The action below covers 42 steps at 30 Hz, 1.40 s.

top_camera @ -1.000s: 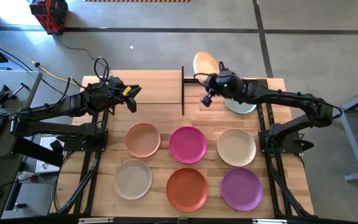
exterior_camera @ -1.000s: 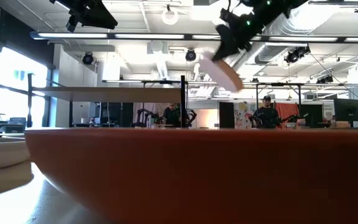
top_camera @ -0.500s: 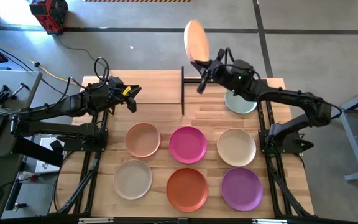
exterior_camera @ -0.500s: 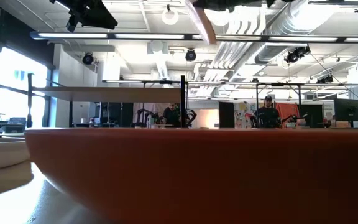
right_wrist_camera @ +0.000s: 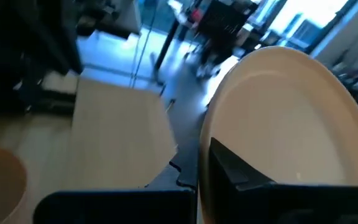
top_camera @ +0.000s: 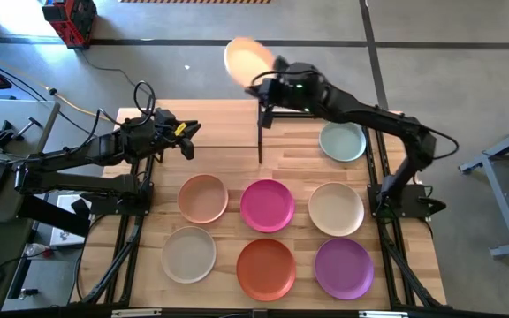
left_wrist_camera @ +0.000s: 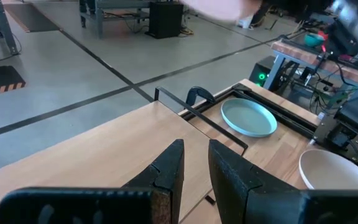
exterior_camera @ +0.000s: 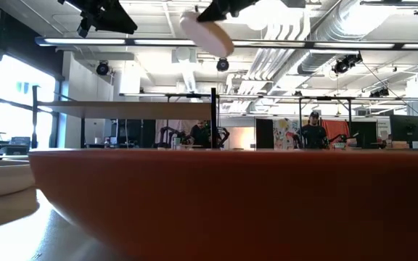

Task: Place and stack plates onto a shelf
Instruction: Put the light orange plate on the shelf

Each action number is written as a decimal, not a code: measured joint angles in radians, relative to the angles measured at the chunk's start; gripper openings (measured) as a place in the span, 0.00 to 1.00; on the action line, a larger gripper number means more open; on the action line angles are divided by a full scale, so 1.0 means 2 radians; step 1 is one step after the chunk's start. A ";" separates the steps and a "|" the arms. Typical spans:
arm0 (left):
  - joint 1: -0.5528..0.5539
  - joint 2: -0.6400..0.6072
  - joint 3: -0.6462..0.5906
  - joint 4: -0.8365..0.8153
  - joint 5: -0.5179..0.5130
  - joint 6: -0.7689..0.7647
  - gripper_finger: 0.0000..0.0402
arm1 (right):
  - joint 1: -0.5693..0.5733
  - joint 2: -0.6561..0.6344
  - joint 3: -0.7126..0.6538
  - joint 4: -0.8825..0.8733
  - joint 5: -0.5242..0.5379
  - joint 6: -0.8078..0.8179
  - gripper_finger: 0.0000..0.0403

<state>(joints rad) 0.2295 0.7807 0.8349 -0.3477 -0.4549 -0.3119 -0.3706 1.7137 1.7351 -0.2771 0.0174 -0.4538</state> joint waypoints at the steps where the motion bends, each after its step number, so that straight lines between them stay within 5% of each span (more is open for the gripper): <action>1: 0.000 0.000 0.000 0.000 0.000 0.000 0.16 | 0.002 0.012 0.014 -0.020 -0.007 0.000 0.00; 11: 0.000 0.000 0.000 -0.005 0.000 0.000 0.16 | 0.030 0.101 0.071 -0.119 -0.039 -0.031 0.00; 42: 0.000 0.000 0.000 -0.026 0.000 0.000 0.16 | 0.050 0.175 0.066 -0.161 -0.032 -0.024 0.00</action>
<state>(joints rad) 0.2298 0.7811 0.8349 -0.4004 -0.4553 -0.3111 -0.2703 2.0637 1.8671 -0.5982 -0.0463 -0.5022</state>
